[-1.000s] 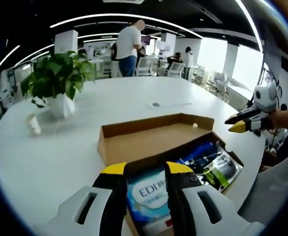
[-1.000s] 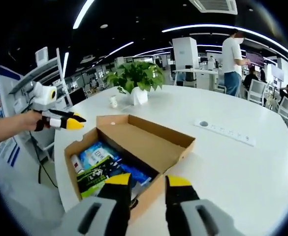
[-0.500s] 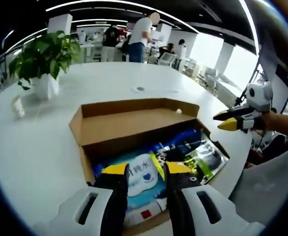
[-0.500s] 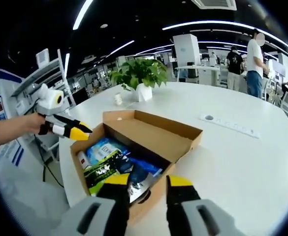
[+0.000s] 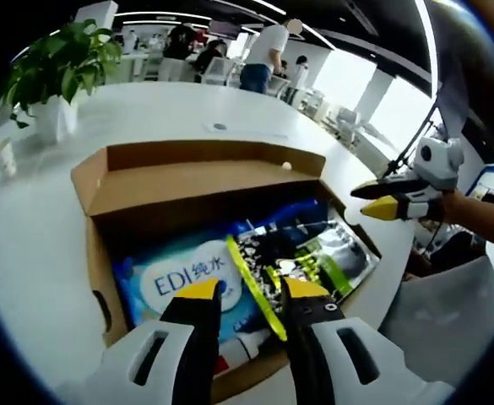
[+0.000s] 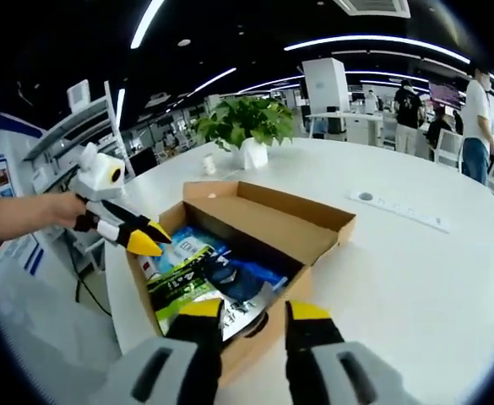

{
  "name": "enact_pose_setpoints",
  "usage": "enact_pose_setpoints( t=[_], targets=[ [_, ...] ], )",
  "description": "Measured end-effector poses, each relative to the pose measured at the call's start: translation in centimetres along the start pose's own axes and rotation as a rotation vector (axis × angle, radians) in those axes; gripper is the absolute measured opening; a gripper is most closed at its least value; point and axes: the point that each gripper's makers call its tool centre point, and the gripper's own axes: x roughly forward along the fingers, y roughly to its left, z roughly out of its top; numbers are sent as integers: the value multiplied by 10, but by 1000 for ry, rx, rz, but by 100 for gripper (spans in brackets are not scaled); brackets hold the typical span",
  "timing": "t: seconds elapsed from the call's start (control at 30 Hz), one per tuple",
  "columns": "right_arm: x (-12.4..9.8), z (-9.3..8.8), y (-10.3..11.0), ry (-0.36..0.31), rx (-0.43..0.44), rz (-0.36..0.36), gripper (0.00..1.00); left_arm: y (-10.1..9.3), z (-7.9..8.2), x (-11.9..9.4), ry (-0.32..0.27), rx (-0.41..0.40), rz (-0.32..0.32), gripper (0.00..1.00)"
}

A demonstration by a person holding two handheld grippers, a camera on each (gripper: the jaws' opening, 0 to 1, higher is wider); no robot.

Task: Operate the shoe box by opening the lid, removing the specified soft item, and placing it in the target area until the item is outside and the box remains undamaged.

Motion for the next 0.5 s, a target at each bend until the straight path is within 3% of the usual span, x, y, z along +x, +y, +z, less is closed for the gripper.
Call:
enact_pose_setpoints(
  t=[0.2, 0.5],
  targets=[
    [-1, 0, 7, -18, 16, 23, 25, -1, -10, 7, 32, -11, -16, 27],
    [-3, -6, 18, -19, -33, 41, 26, -2, -19, 13, 56, -44, -44, 26]
  ],
)
